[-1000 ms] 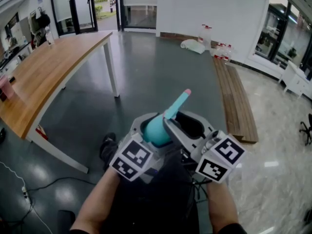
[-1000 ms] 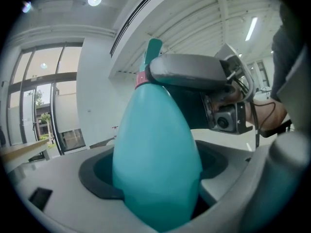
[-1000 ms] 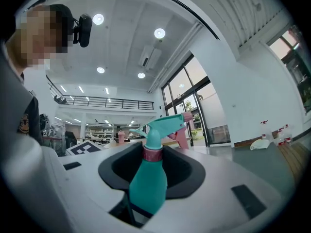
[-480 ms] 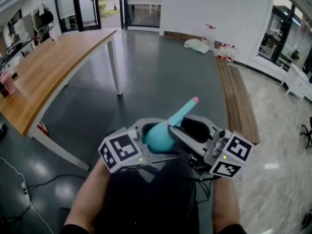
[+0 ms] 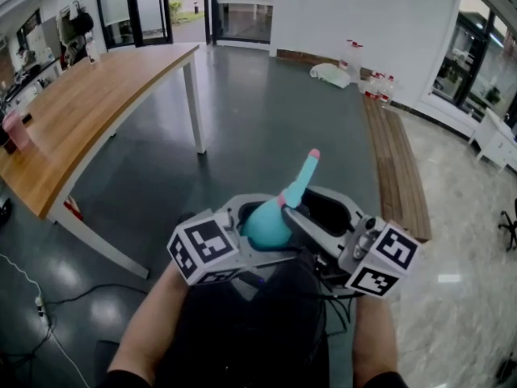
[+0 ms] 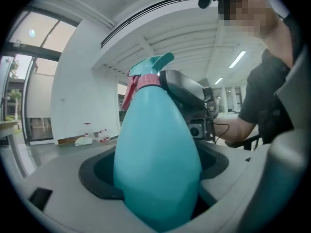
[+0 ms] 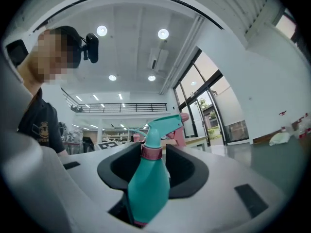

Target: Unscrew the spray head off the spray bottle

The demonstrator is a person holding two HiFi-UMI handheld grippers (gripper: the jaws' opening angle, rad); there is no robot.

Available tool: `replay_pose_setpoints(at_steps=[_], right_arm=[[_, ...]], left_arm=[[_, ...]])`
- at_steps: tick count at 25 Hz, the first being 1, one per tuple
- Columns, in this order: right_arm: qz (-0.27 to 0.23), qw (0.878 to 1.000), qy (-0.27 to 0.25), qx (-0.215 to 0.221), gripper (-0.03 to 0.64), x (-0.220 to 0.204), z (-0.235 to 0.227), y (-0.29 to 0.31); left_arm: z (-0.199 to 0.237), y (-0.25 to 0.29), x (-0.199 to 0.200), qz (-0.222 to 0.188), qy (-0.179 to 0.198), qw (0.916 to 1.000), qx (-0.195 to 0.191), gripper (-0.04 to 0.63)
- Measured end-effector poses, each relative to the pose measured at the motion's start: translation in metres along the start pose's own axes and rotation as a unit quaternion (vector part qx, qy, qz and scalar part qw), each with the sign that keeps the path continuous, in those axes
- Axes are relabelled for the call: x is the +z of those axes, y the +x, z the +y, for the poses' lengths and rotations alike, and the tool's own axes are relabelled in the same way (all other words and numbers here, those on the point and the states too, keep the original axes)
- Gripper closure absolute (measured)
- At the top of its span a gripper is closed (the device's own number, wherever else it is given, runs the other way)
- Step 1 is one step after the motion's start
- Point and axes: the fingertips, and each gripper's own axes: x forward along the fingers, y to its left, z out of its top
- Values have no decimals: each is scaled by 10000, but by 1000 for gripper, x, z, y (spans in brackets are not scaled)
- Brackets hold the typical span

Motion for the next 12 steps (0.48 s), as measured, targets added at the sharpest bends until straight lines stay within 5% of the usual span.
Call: replay_pose_setpoints(at_steps=[6,12], right_arm=[[55,9970,50,-769,457,-1,-19,3],[-38,9942,385,-1002,457,3,-22,6]], left_arm=[[40,-3,-5,107,38,9871,1595,164],[51,-1,-14,388,167,9729,2273,164]])
